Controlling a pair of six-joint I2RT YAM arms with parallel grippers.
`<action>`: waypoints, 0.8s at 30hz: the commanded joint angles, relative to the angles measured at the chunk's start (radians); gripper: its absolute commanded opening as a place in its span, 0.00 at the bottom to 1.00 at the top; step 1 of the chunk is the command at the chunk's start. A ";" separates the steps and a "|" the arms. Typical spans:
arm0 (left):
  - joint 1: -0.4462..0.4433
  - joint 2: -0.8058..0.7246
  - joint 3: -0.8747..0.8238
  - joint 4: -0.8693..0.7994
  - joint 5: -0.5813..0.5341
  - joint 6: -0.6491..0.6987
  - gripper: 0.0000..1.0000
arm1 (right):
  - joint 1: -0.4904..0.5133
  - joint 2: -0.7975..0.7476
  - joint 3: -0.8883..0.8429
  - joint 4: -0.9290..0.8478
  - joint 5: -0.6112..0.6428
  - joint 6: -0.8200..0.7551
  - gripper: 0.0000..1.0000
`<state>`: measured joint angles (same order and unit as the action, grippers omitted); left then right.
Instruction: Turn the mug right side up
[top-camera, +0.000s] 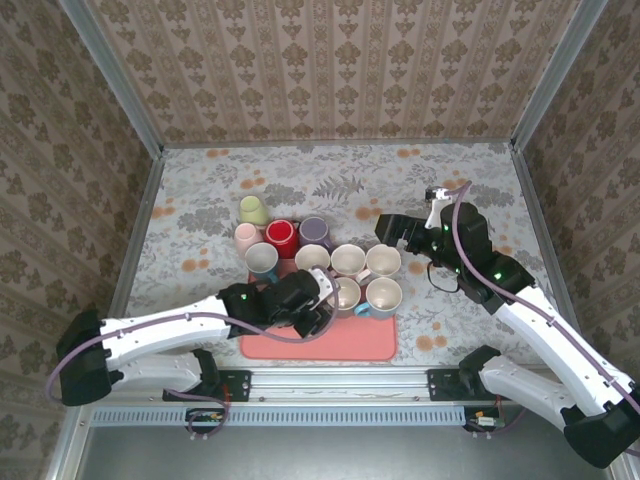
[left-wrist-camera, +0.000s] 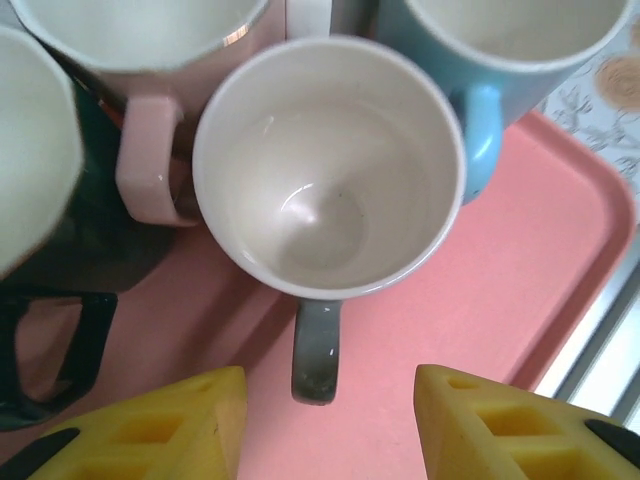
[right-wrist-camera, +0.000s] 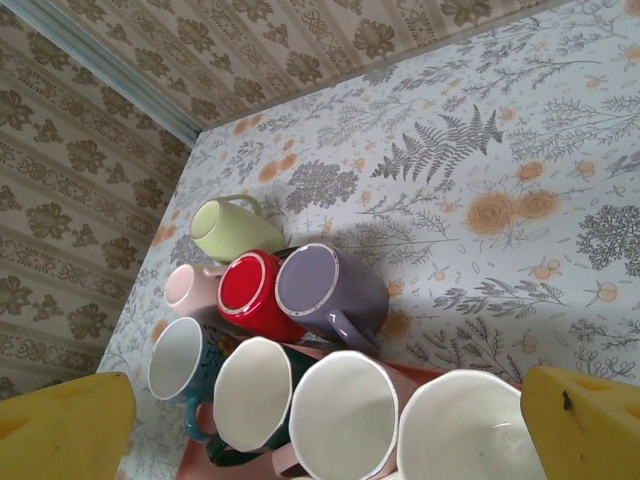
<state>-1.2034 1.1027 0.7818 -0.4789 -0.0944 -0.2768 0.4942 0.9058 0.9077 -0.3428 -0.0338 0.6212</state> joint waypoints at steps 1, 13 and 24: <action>0.016 -0.039 0.075 -0.068 0.035 -0.030 0.48 | -0.006 0.005 0.013 0.010 -0.008 -0.024 1.00; 0.389 0.005 0.240 -0.081 0.276 -0.037 0.48 | -0.006 0.047 0.007 0.017 -0.037 -0.039 1.00; 0.742 0.201 0.430 -0.094 0.085 -0.154 0.61 | -0.006 0.096 0.024 0.003 -0.056 -0.061 1.00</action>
<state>-0.4801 1.2560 1.1397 -0.5011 0.1036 -0.3813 0.4923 0.9894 0.9077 -0.3405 -0.0677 0.5884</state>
